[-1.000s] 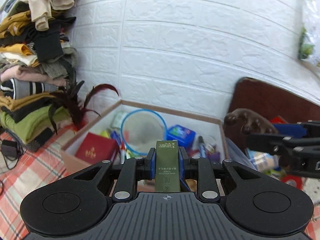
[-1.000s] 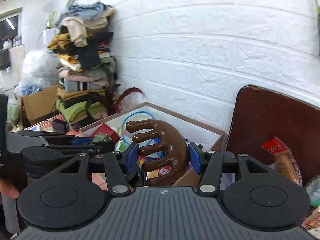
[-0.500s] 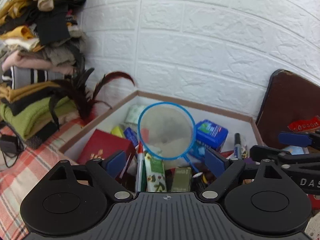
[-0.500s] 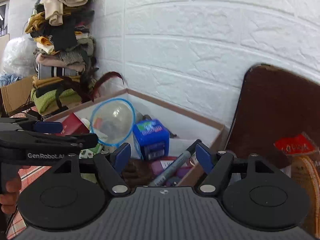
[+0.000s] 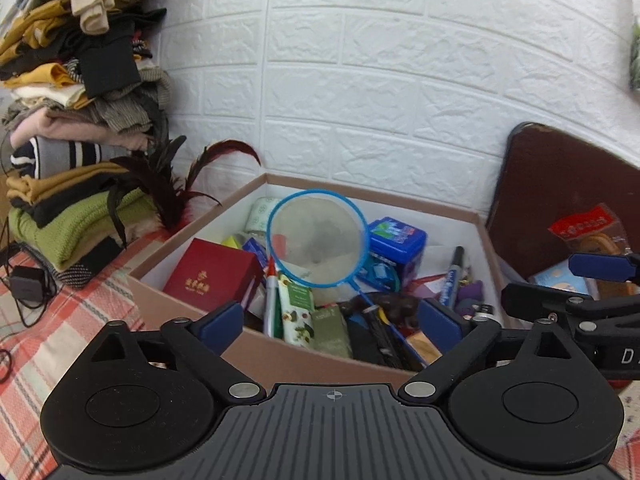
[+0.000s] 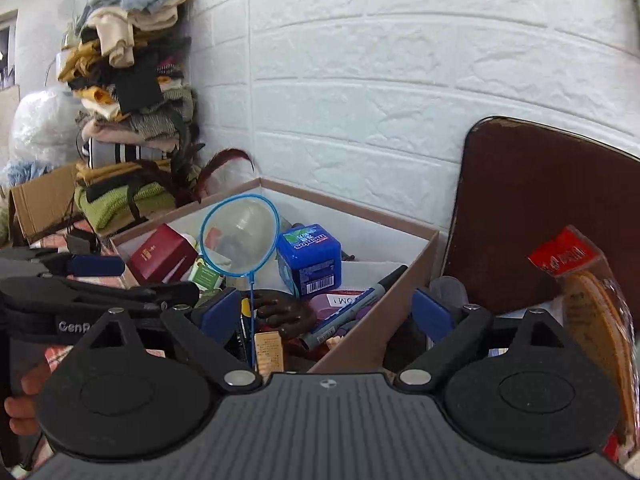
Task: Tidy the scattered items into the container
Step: 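Open both grippers to drop the green box and comb into the box, then move both open grippers back toward the herb sachet bag and floral insole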
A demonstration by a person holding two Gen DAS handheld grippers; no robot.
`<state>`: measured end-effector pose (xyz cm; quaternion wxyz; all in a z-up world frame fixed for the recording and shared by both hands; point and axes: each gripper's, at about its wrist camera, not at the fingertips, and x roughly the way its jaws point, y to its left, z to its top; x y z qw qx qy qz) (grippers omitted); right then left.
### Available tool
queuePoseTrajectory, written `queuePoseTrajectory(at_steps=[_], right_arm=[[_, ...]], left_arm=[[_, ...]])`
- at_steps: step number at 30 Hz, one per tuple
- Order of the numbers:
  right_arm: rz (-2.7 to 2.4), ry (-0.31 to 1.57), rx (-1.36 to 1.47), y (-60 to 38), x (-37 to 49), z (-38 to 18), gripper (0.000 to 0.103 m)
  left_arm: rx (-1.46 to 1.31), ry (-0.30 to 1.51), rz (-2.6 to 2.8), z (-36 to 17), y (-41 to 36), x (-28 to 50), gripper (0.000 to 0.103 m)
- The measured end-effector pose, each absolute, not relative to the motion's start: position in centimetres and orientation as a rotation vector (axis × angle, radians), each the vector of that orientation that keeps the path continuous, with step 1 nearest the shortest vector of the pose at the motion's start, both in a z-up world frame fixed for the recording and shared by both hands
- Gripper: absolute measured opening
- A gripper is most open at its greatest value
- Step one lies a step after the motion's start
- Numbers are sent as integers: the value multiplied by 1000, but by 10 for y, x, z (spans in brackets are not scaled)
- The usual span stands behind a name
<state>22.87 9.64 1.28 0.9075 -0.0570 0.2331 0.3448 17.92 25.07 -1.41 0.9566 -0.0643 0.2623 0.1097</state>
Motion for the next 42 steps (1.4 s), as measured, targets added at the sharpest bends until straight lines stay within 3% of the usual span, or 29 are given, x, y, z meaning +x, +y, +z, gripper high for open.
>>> queuePoseTrajectory(at_steps=[16,26,38,42], right_arm=[[605,510,71,-33,141,-28,99],[475,523,152,-114,128,-48,99],[419,613,226,-132,156,-86,99],[425,629,219,-127,168,-94,99]], left_arm=[[-172,613,48,-60,149,107,102],[-93,644,-68,-68,77,124,102],[-141,673,15,-77,81,171,99],[-131,683,-13,-76,78,186,93]])
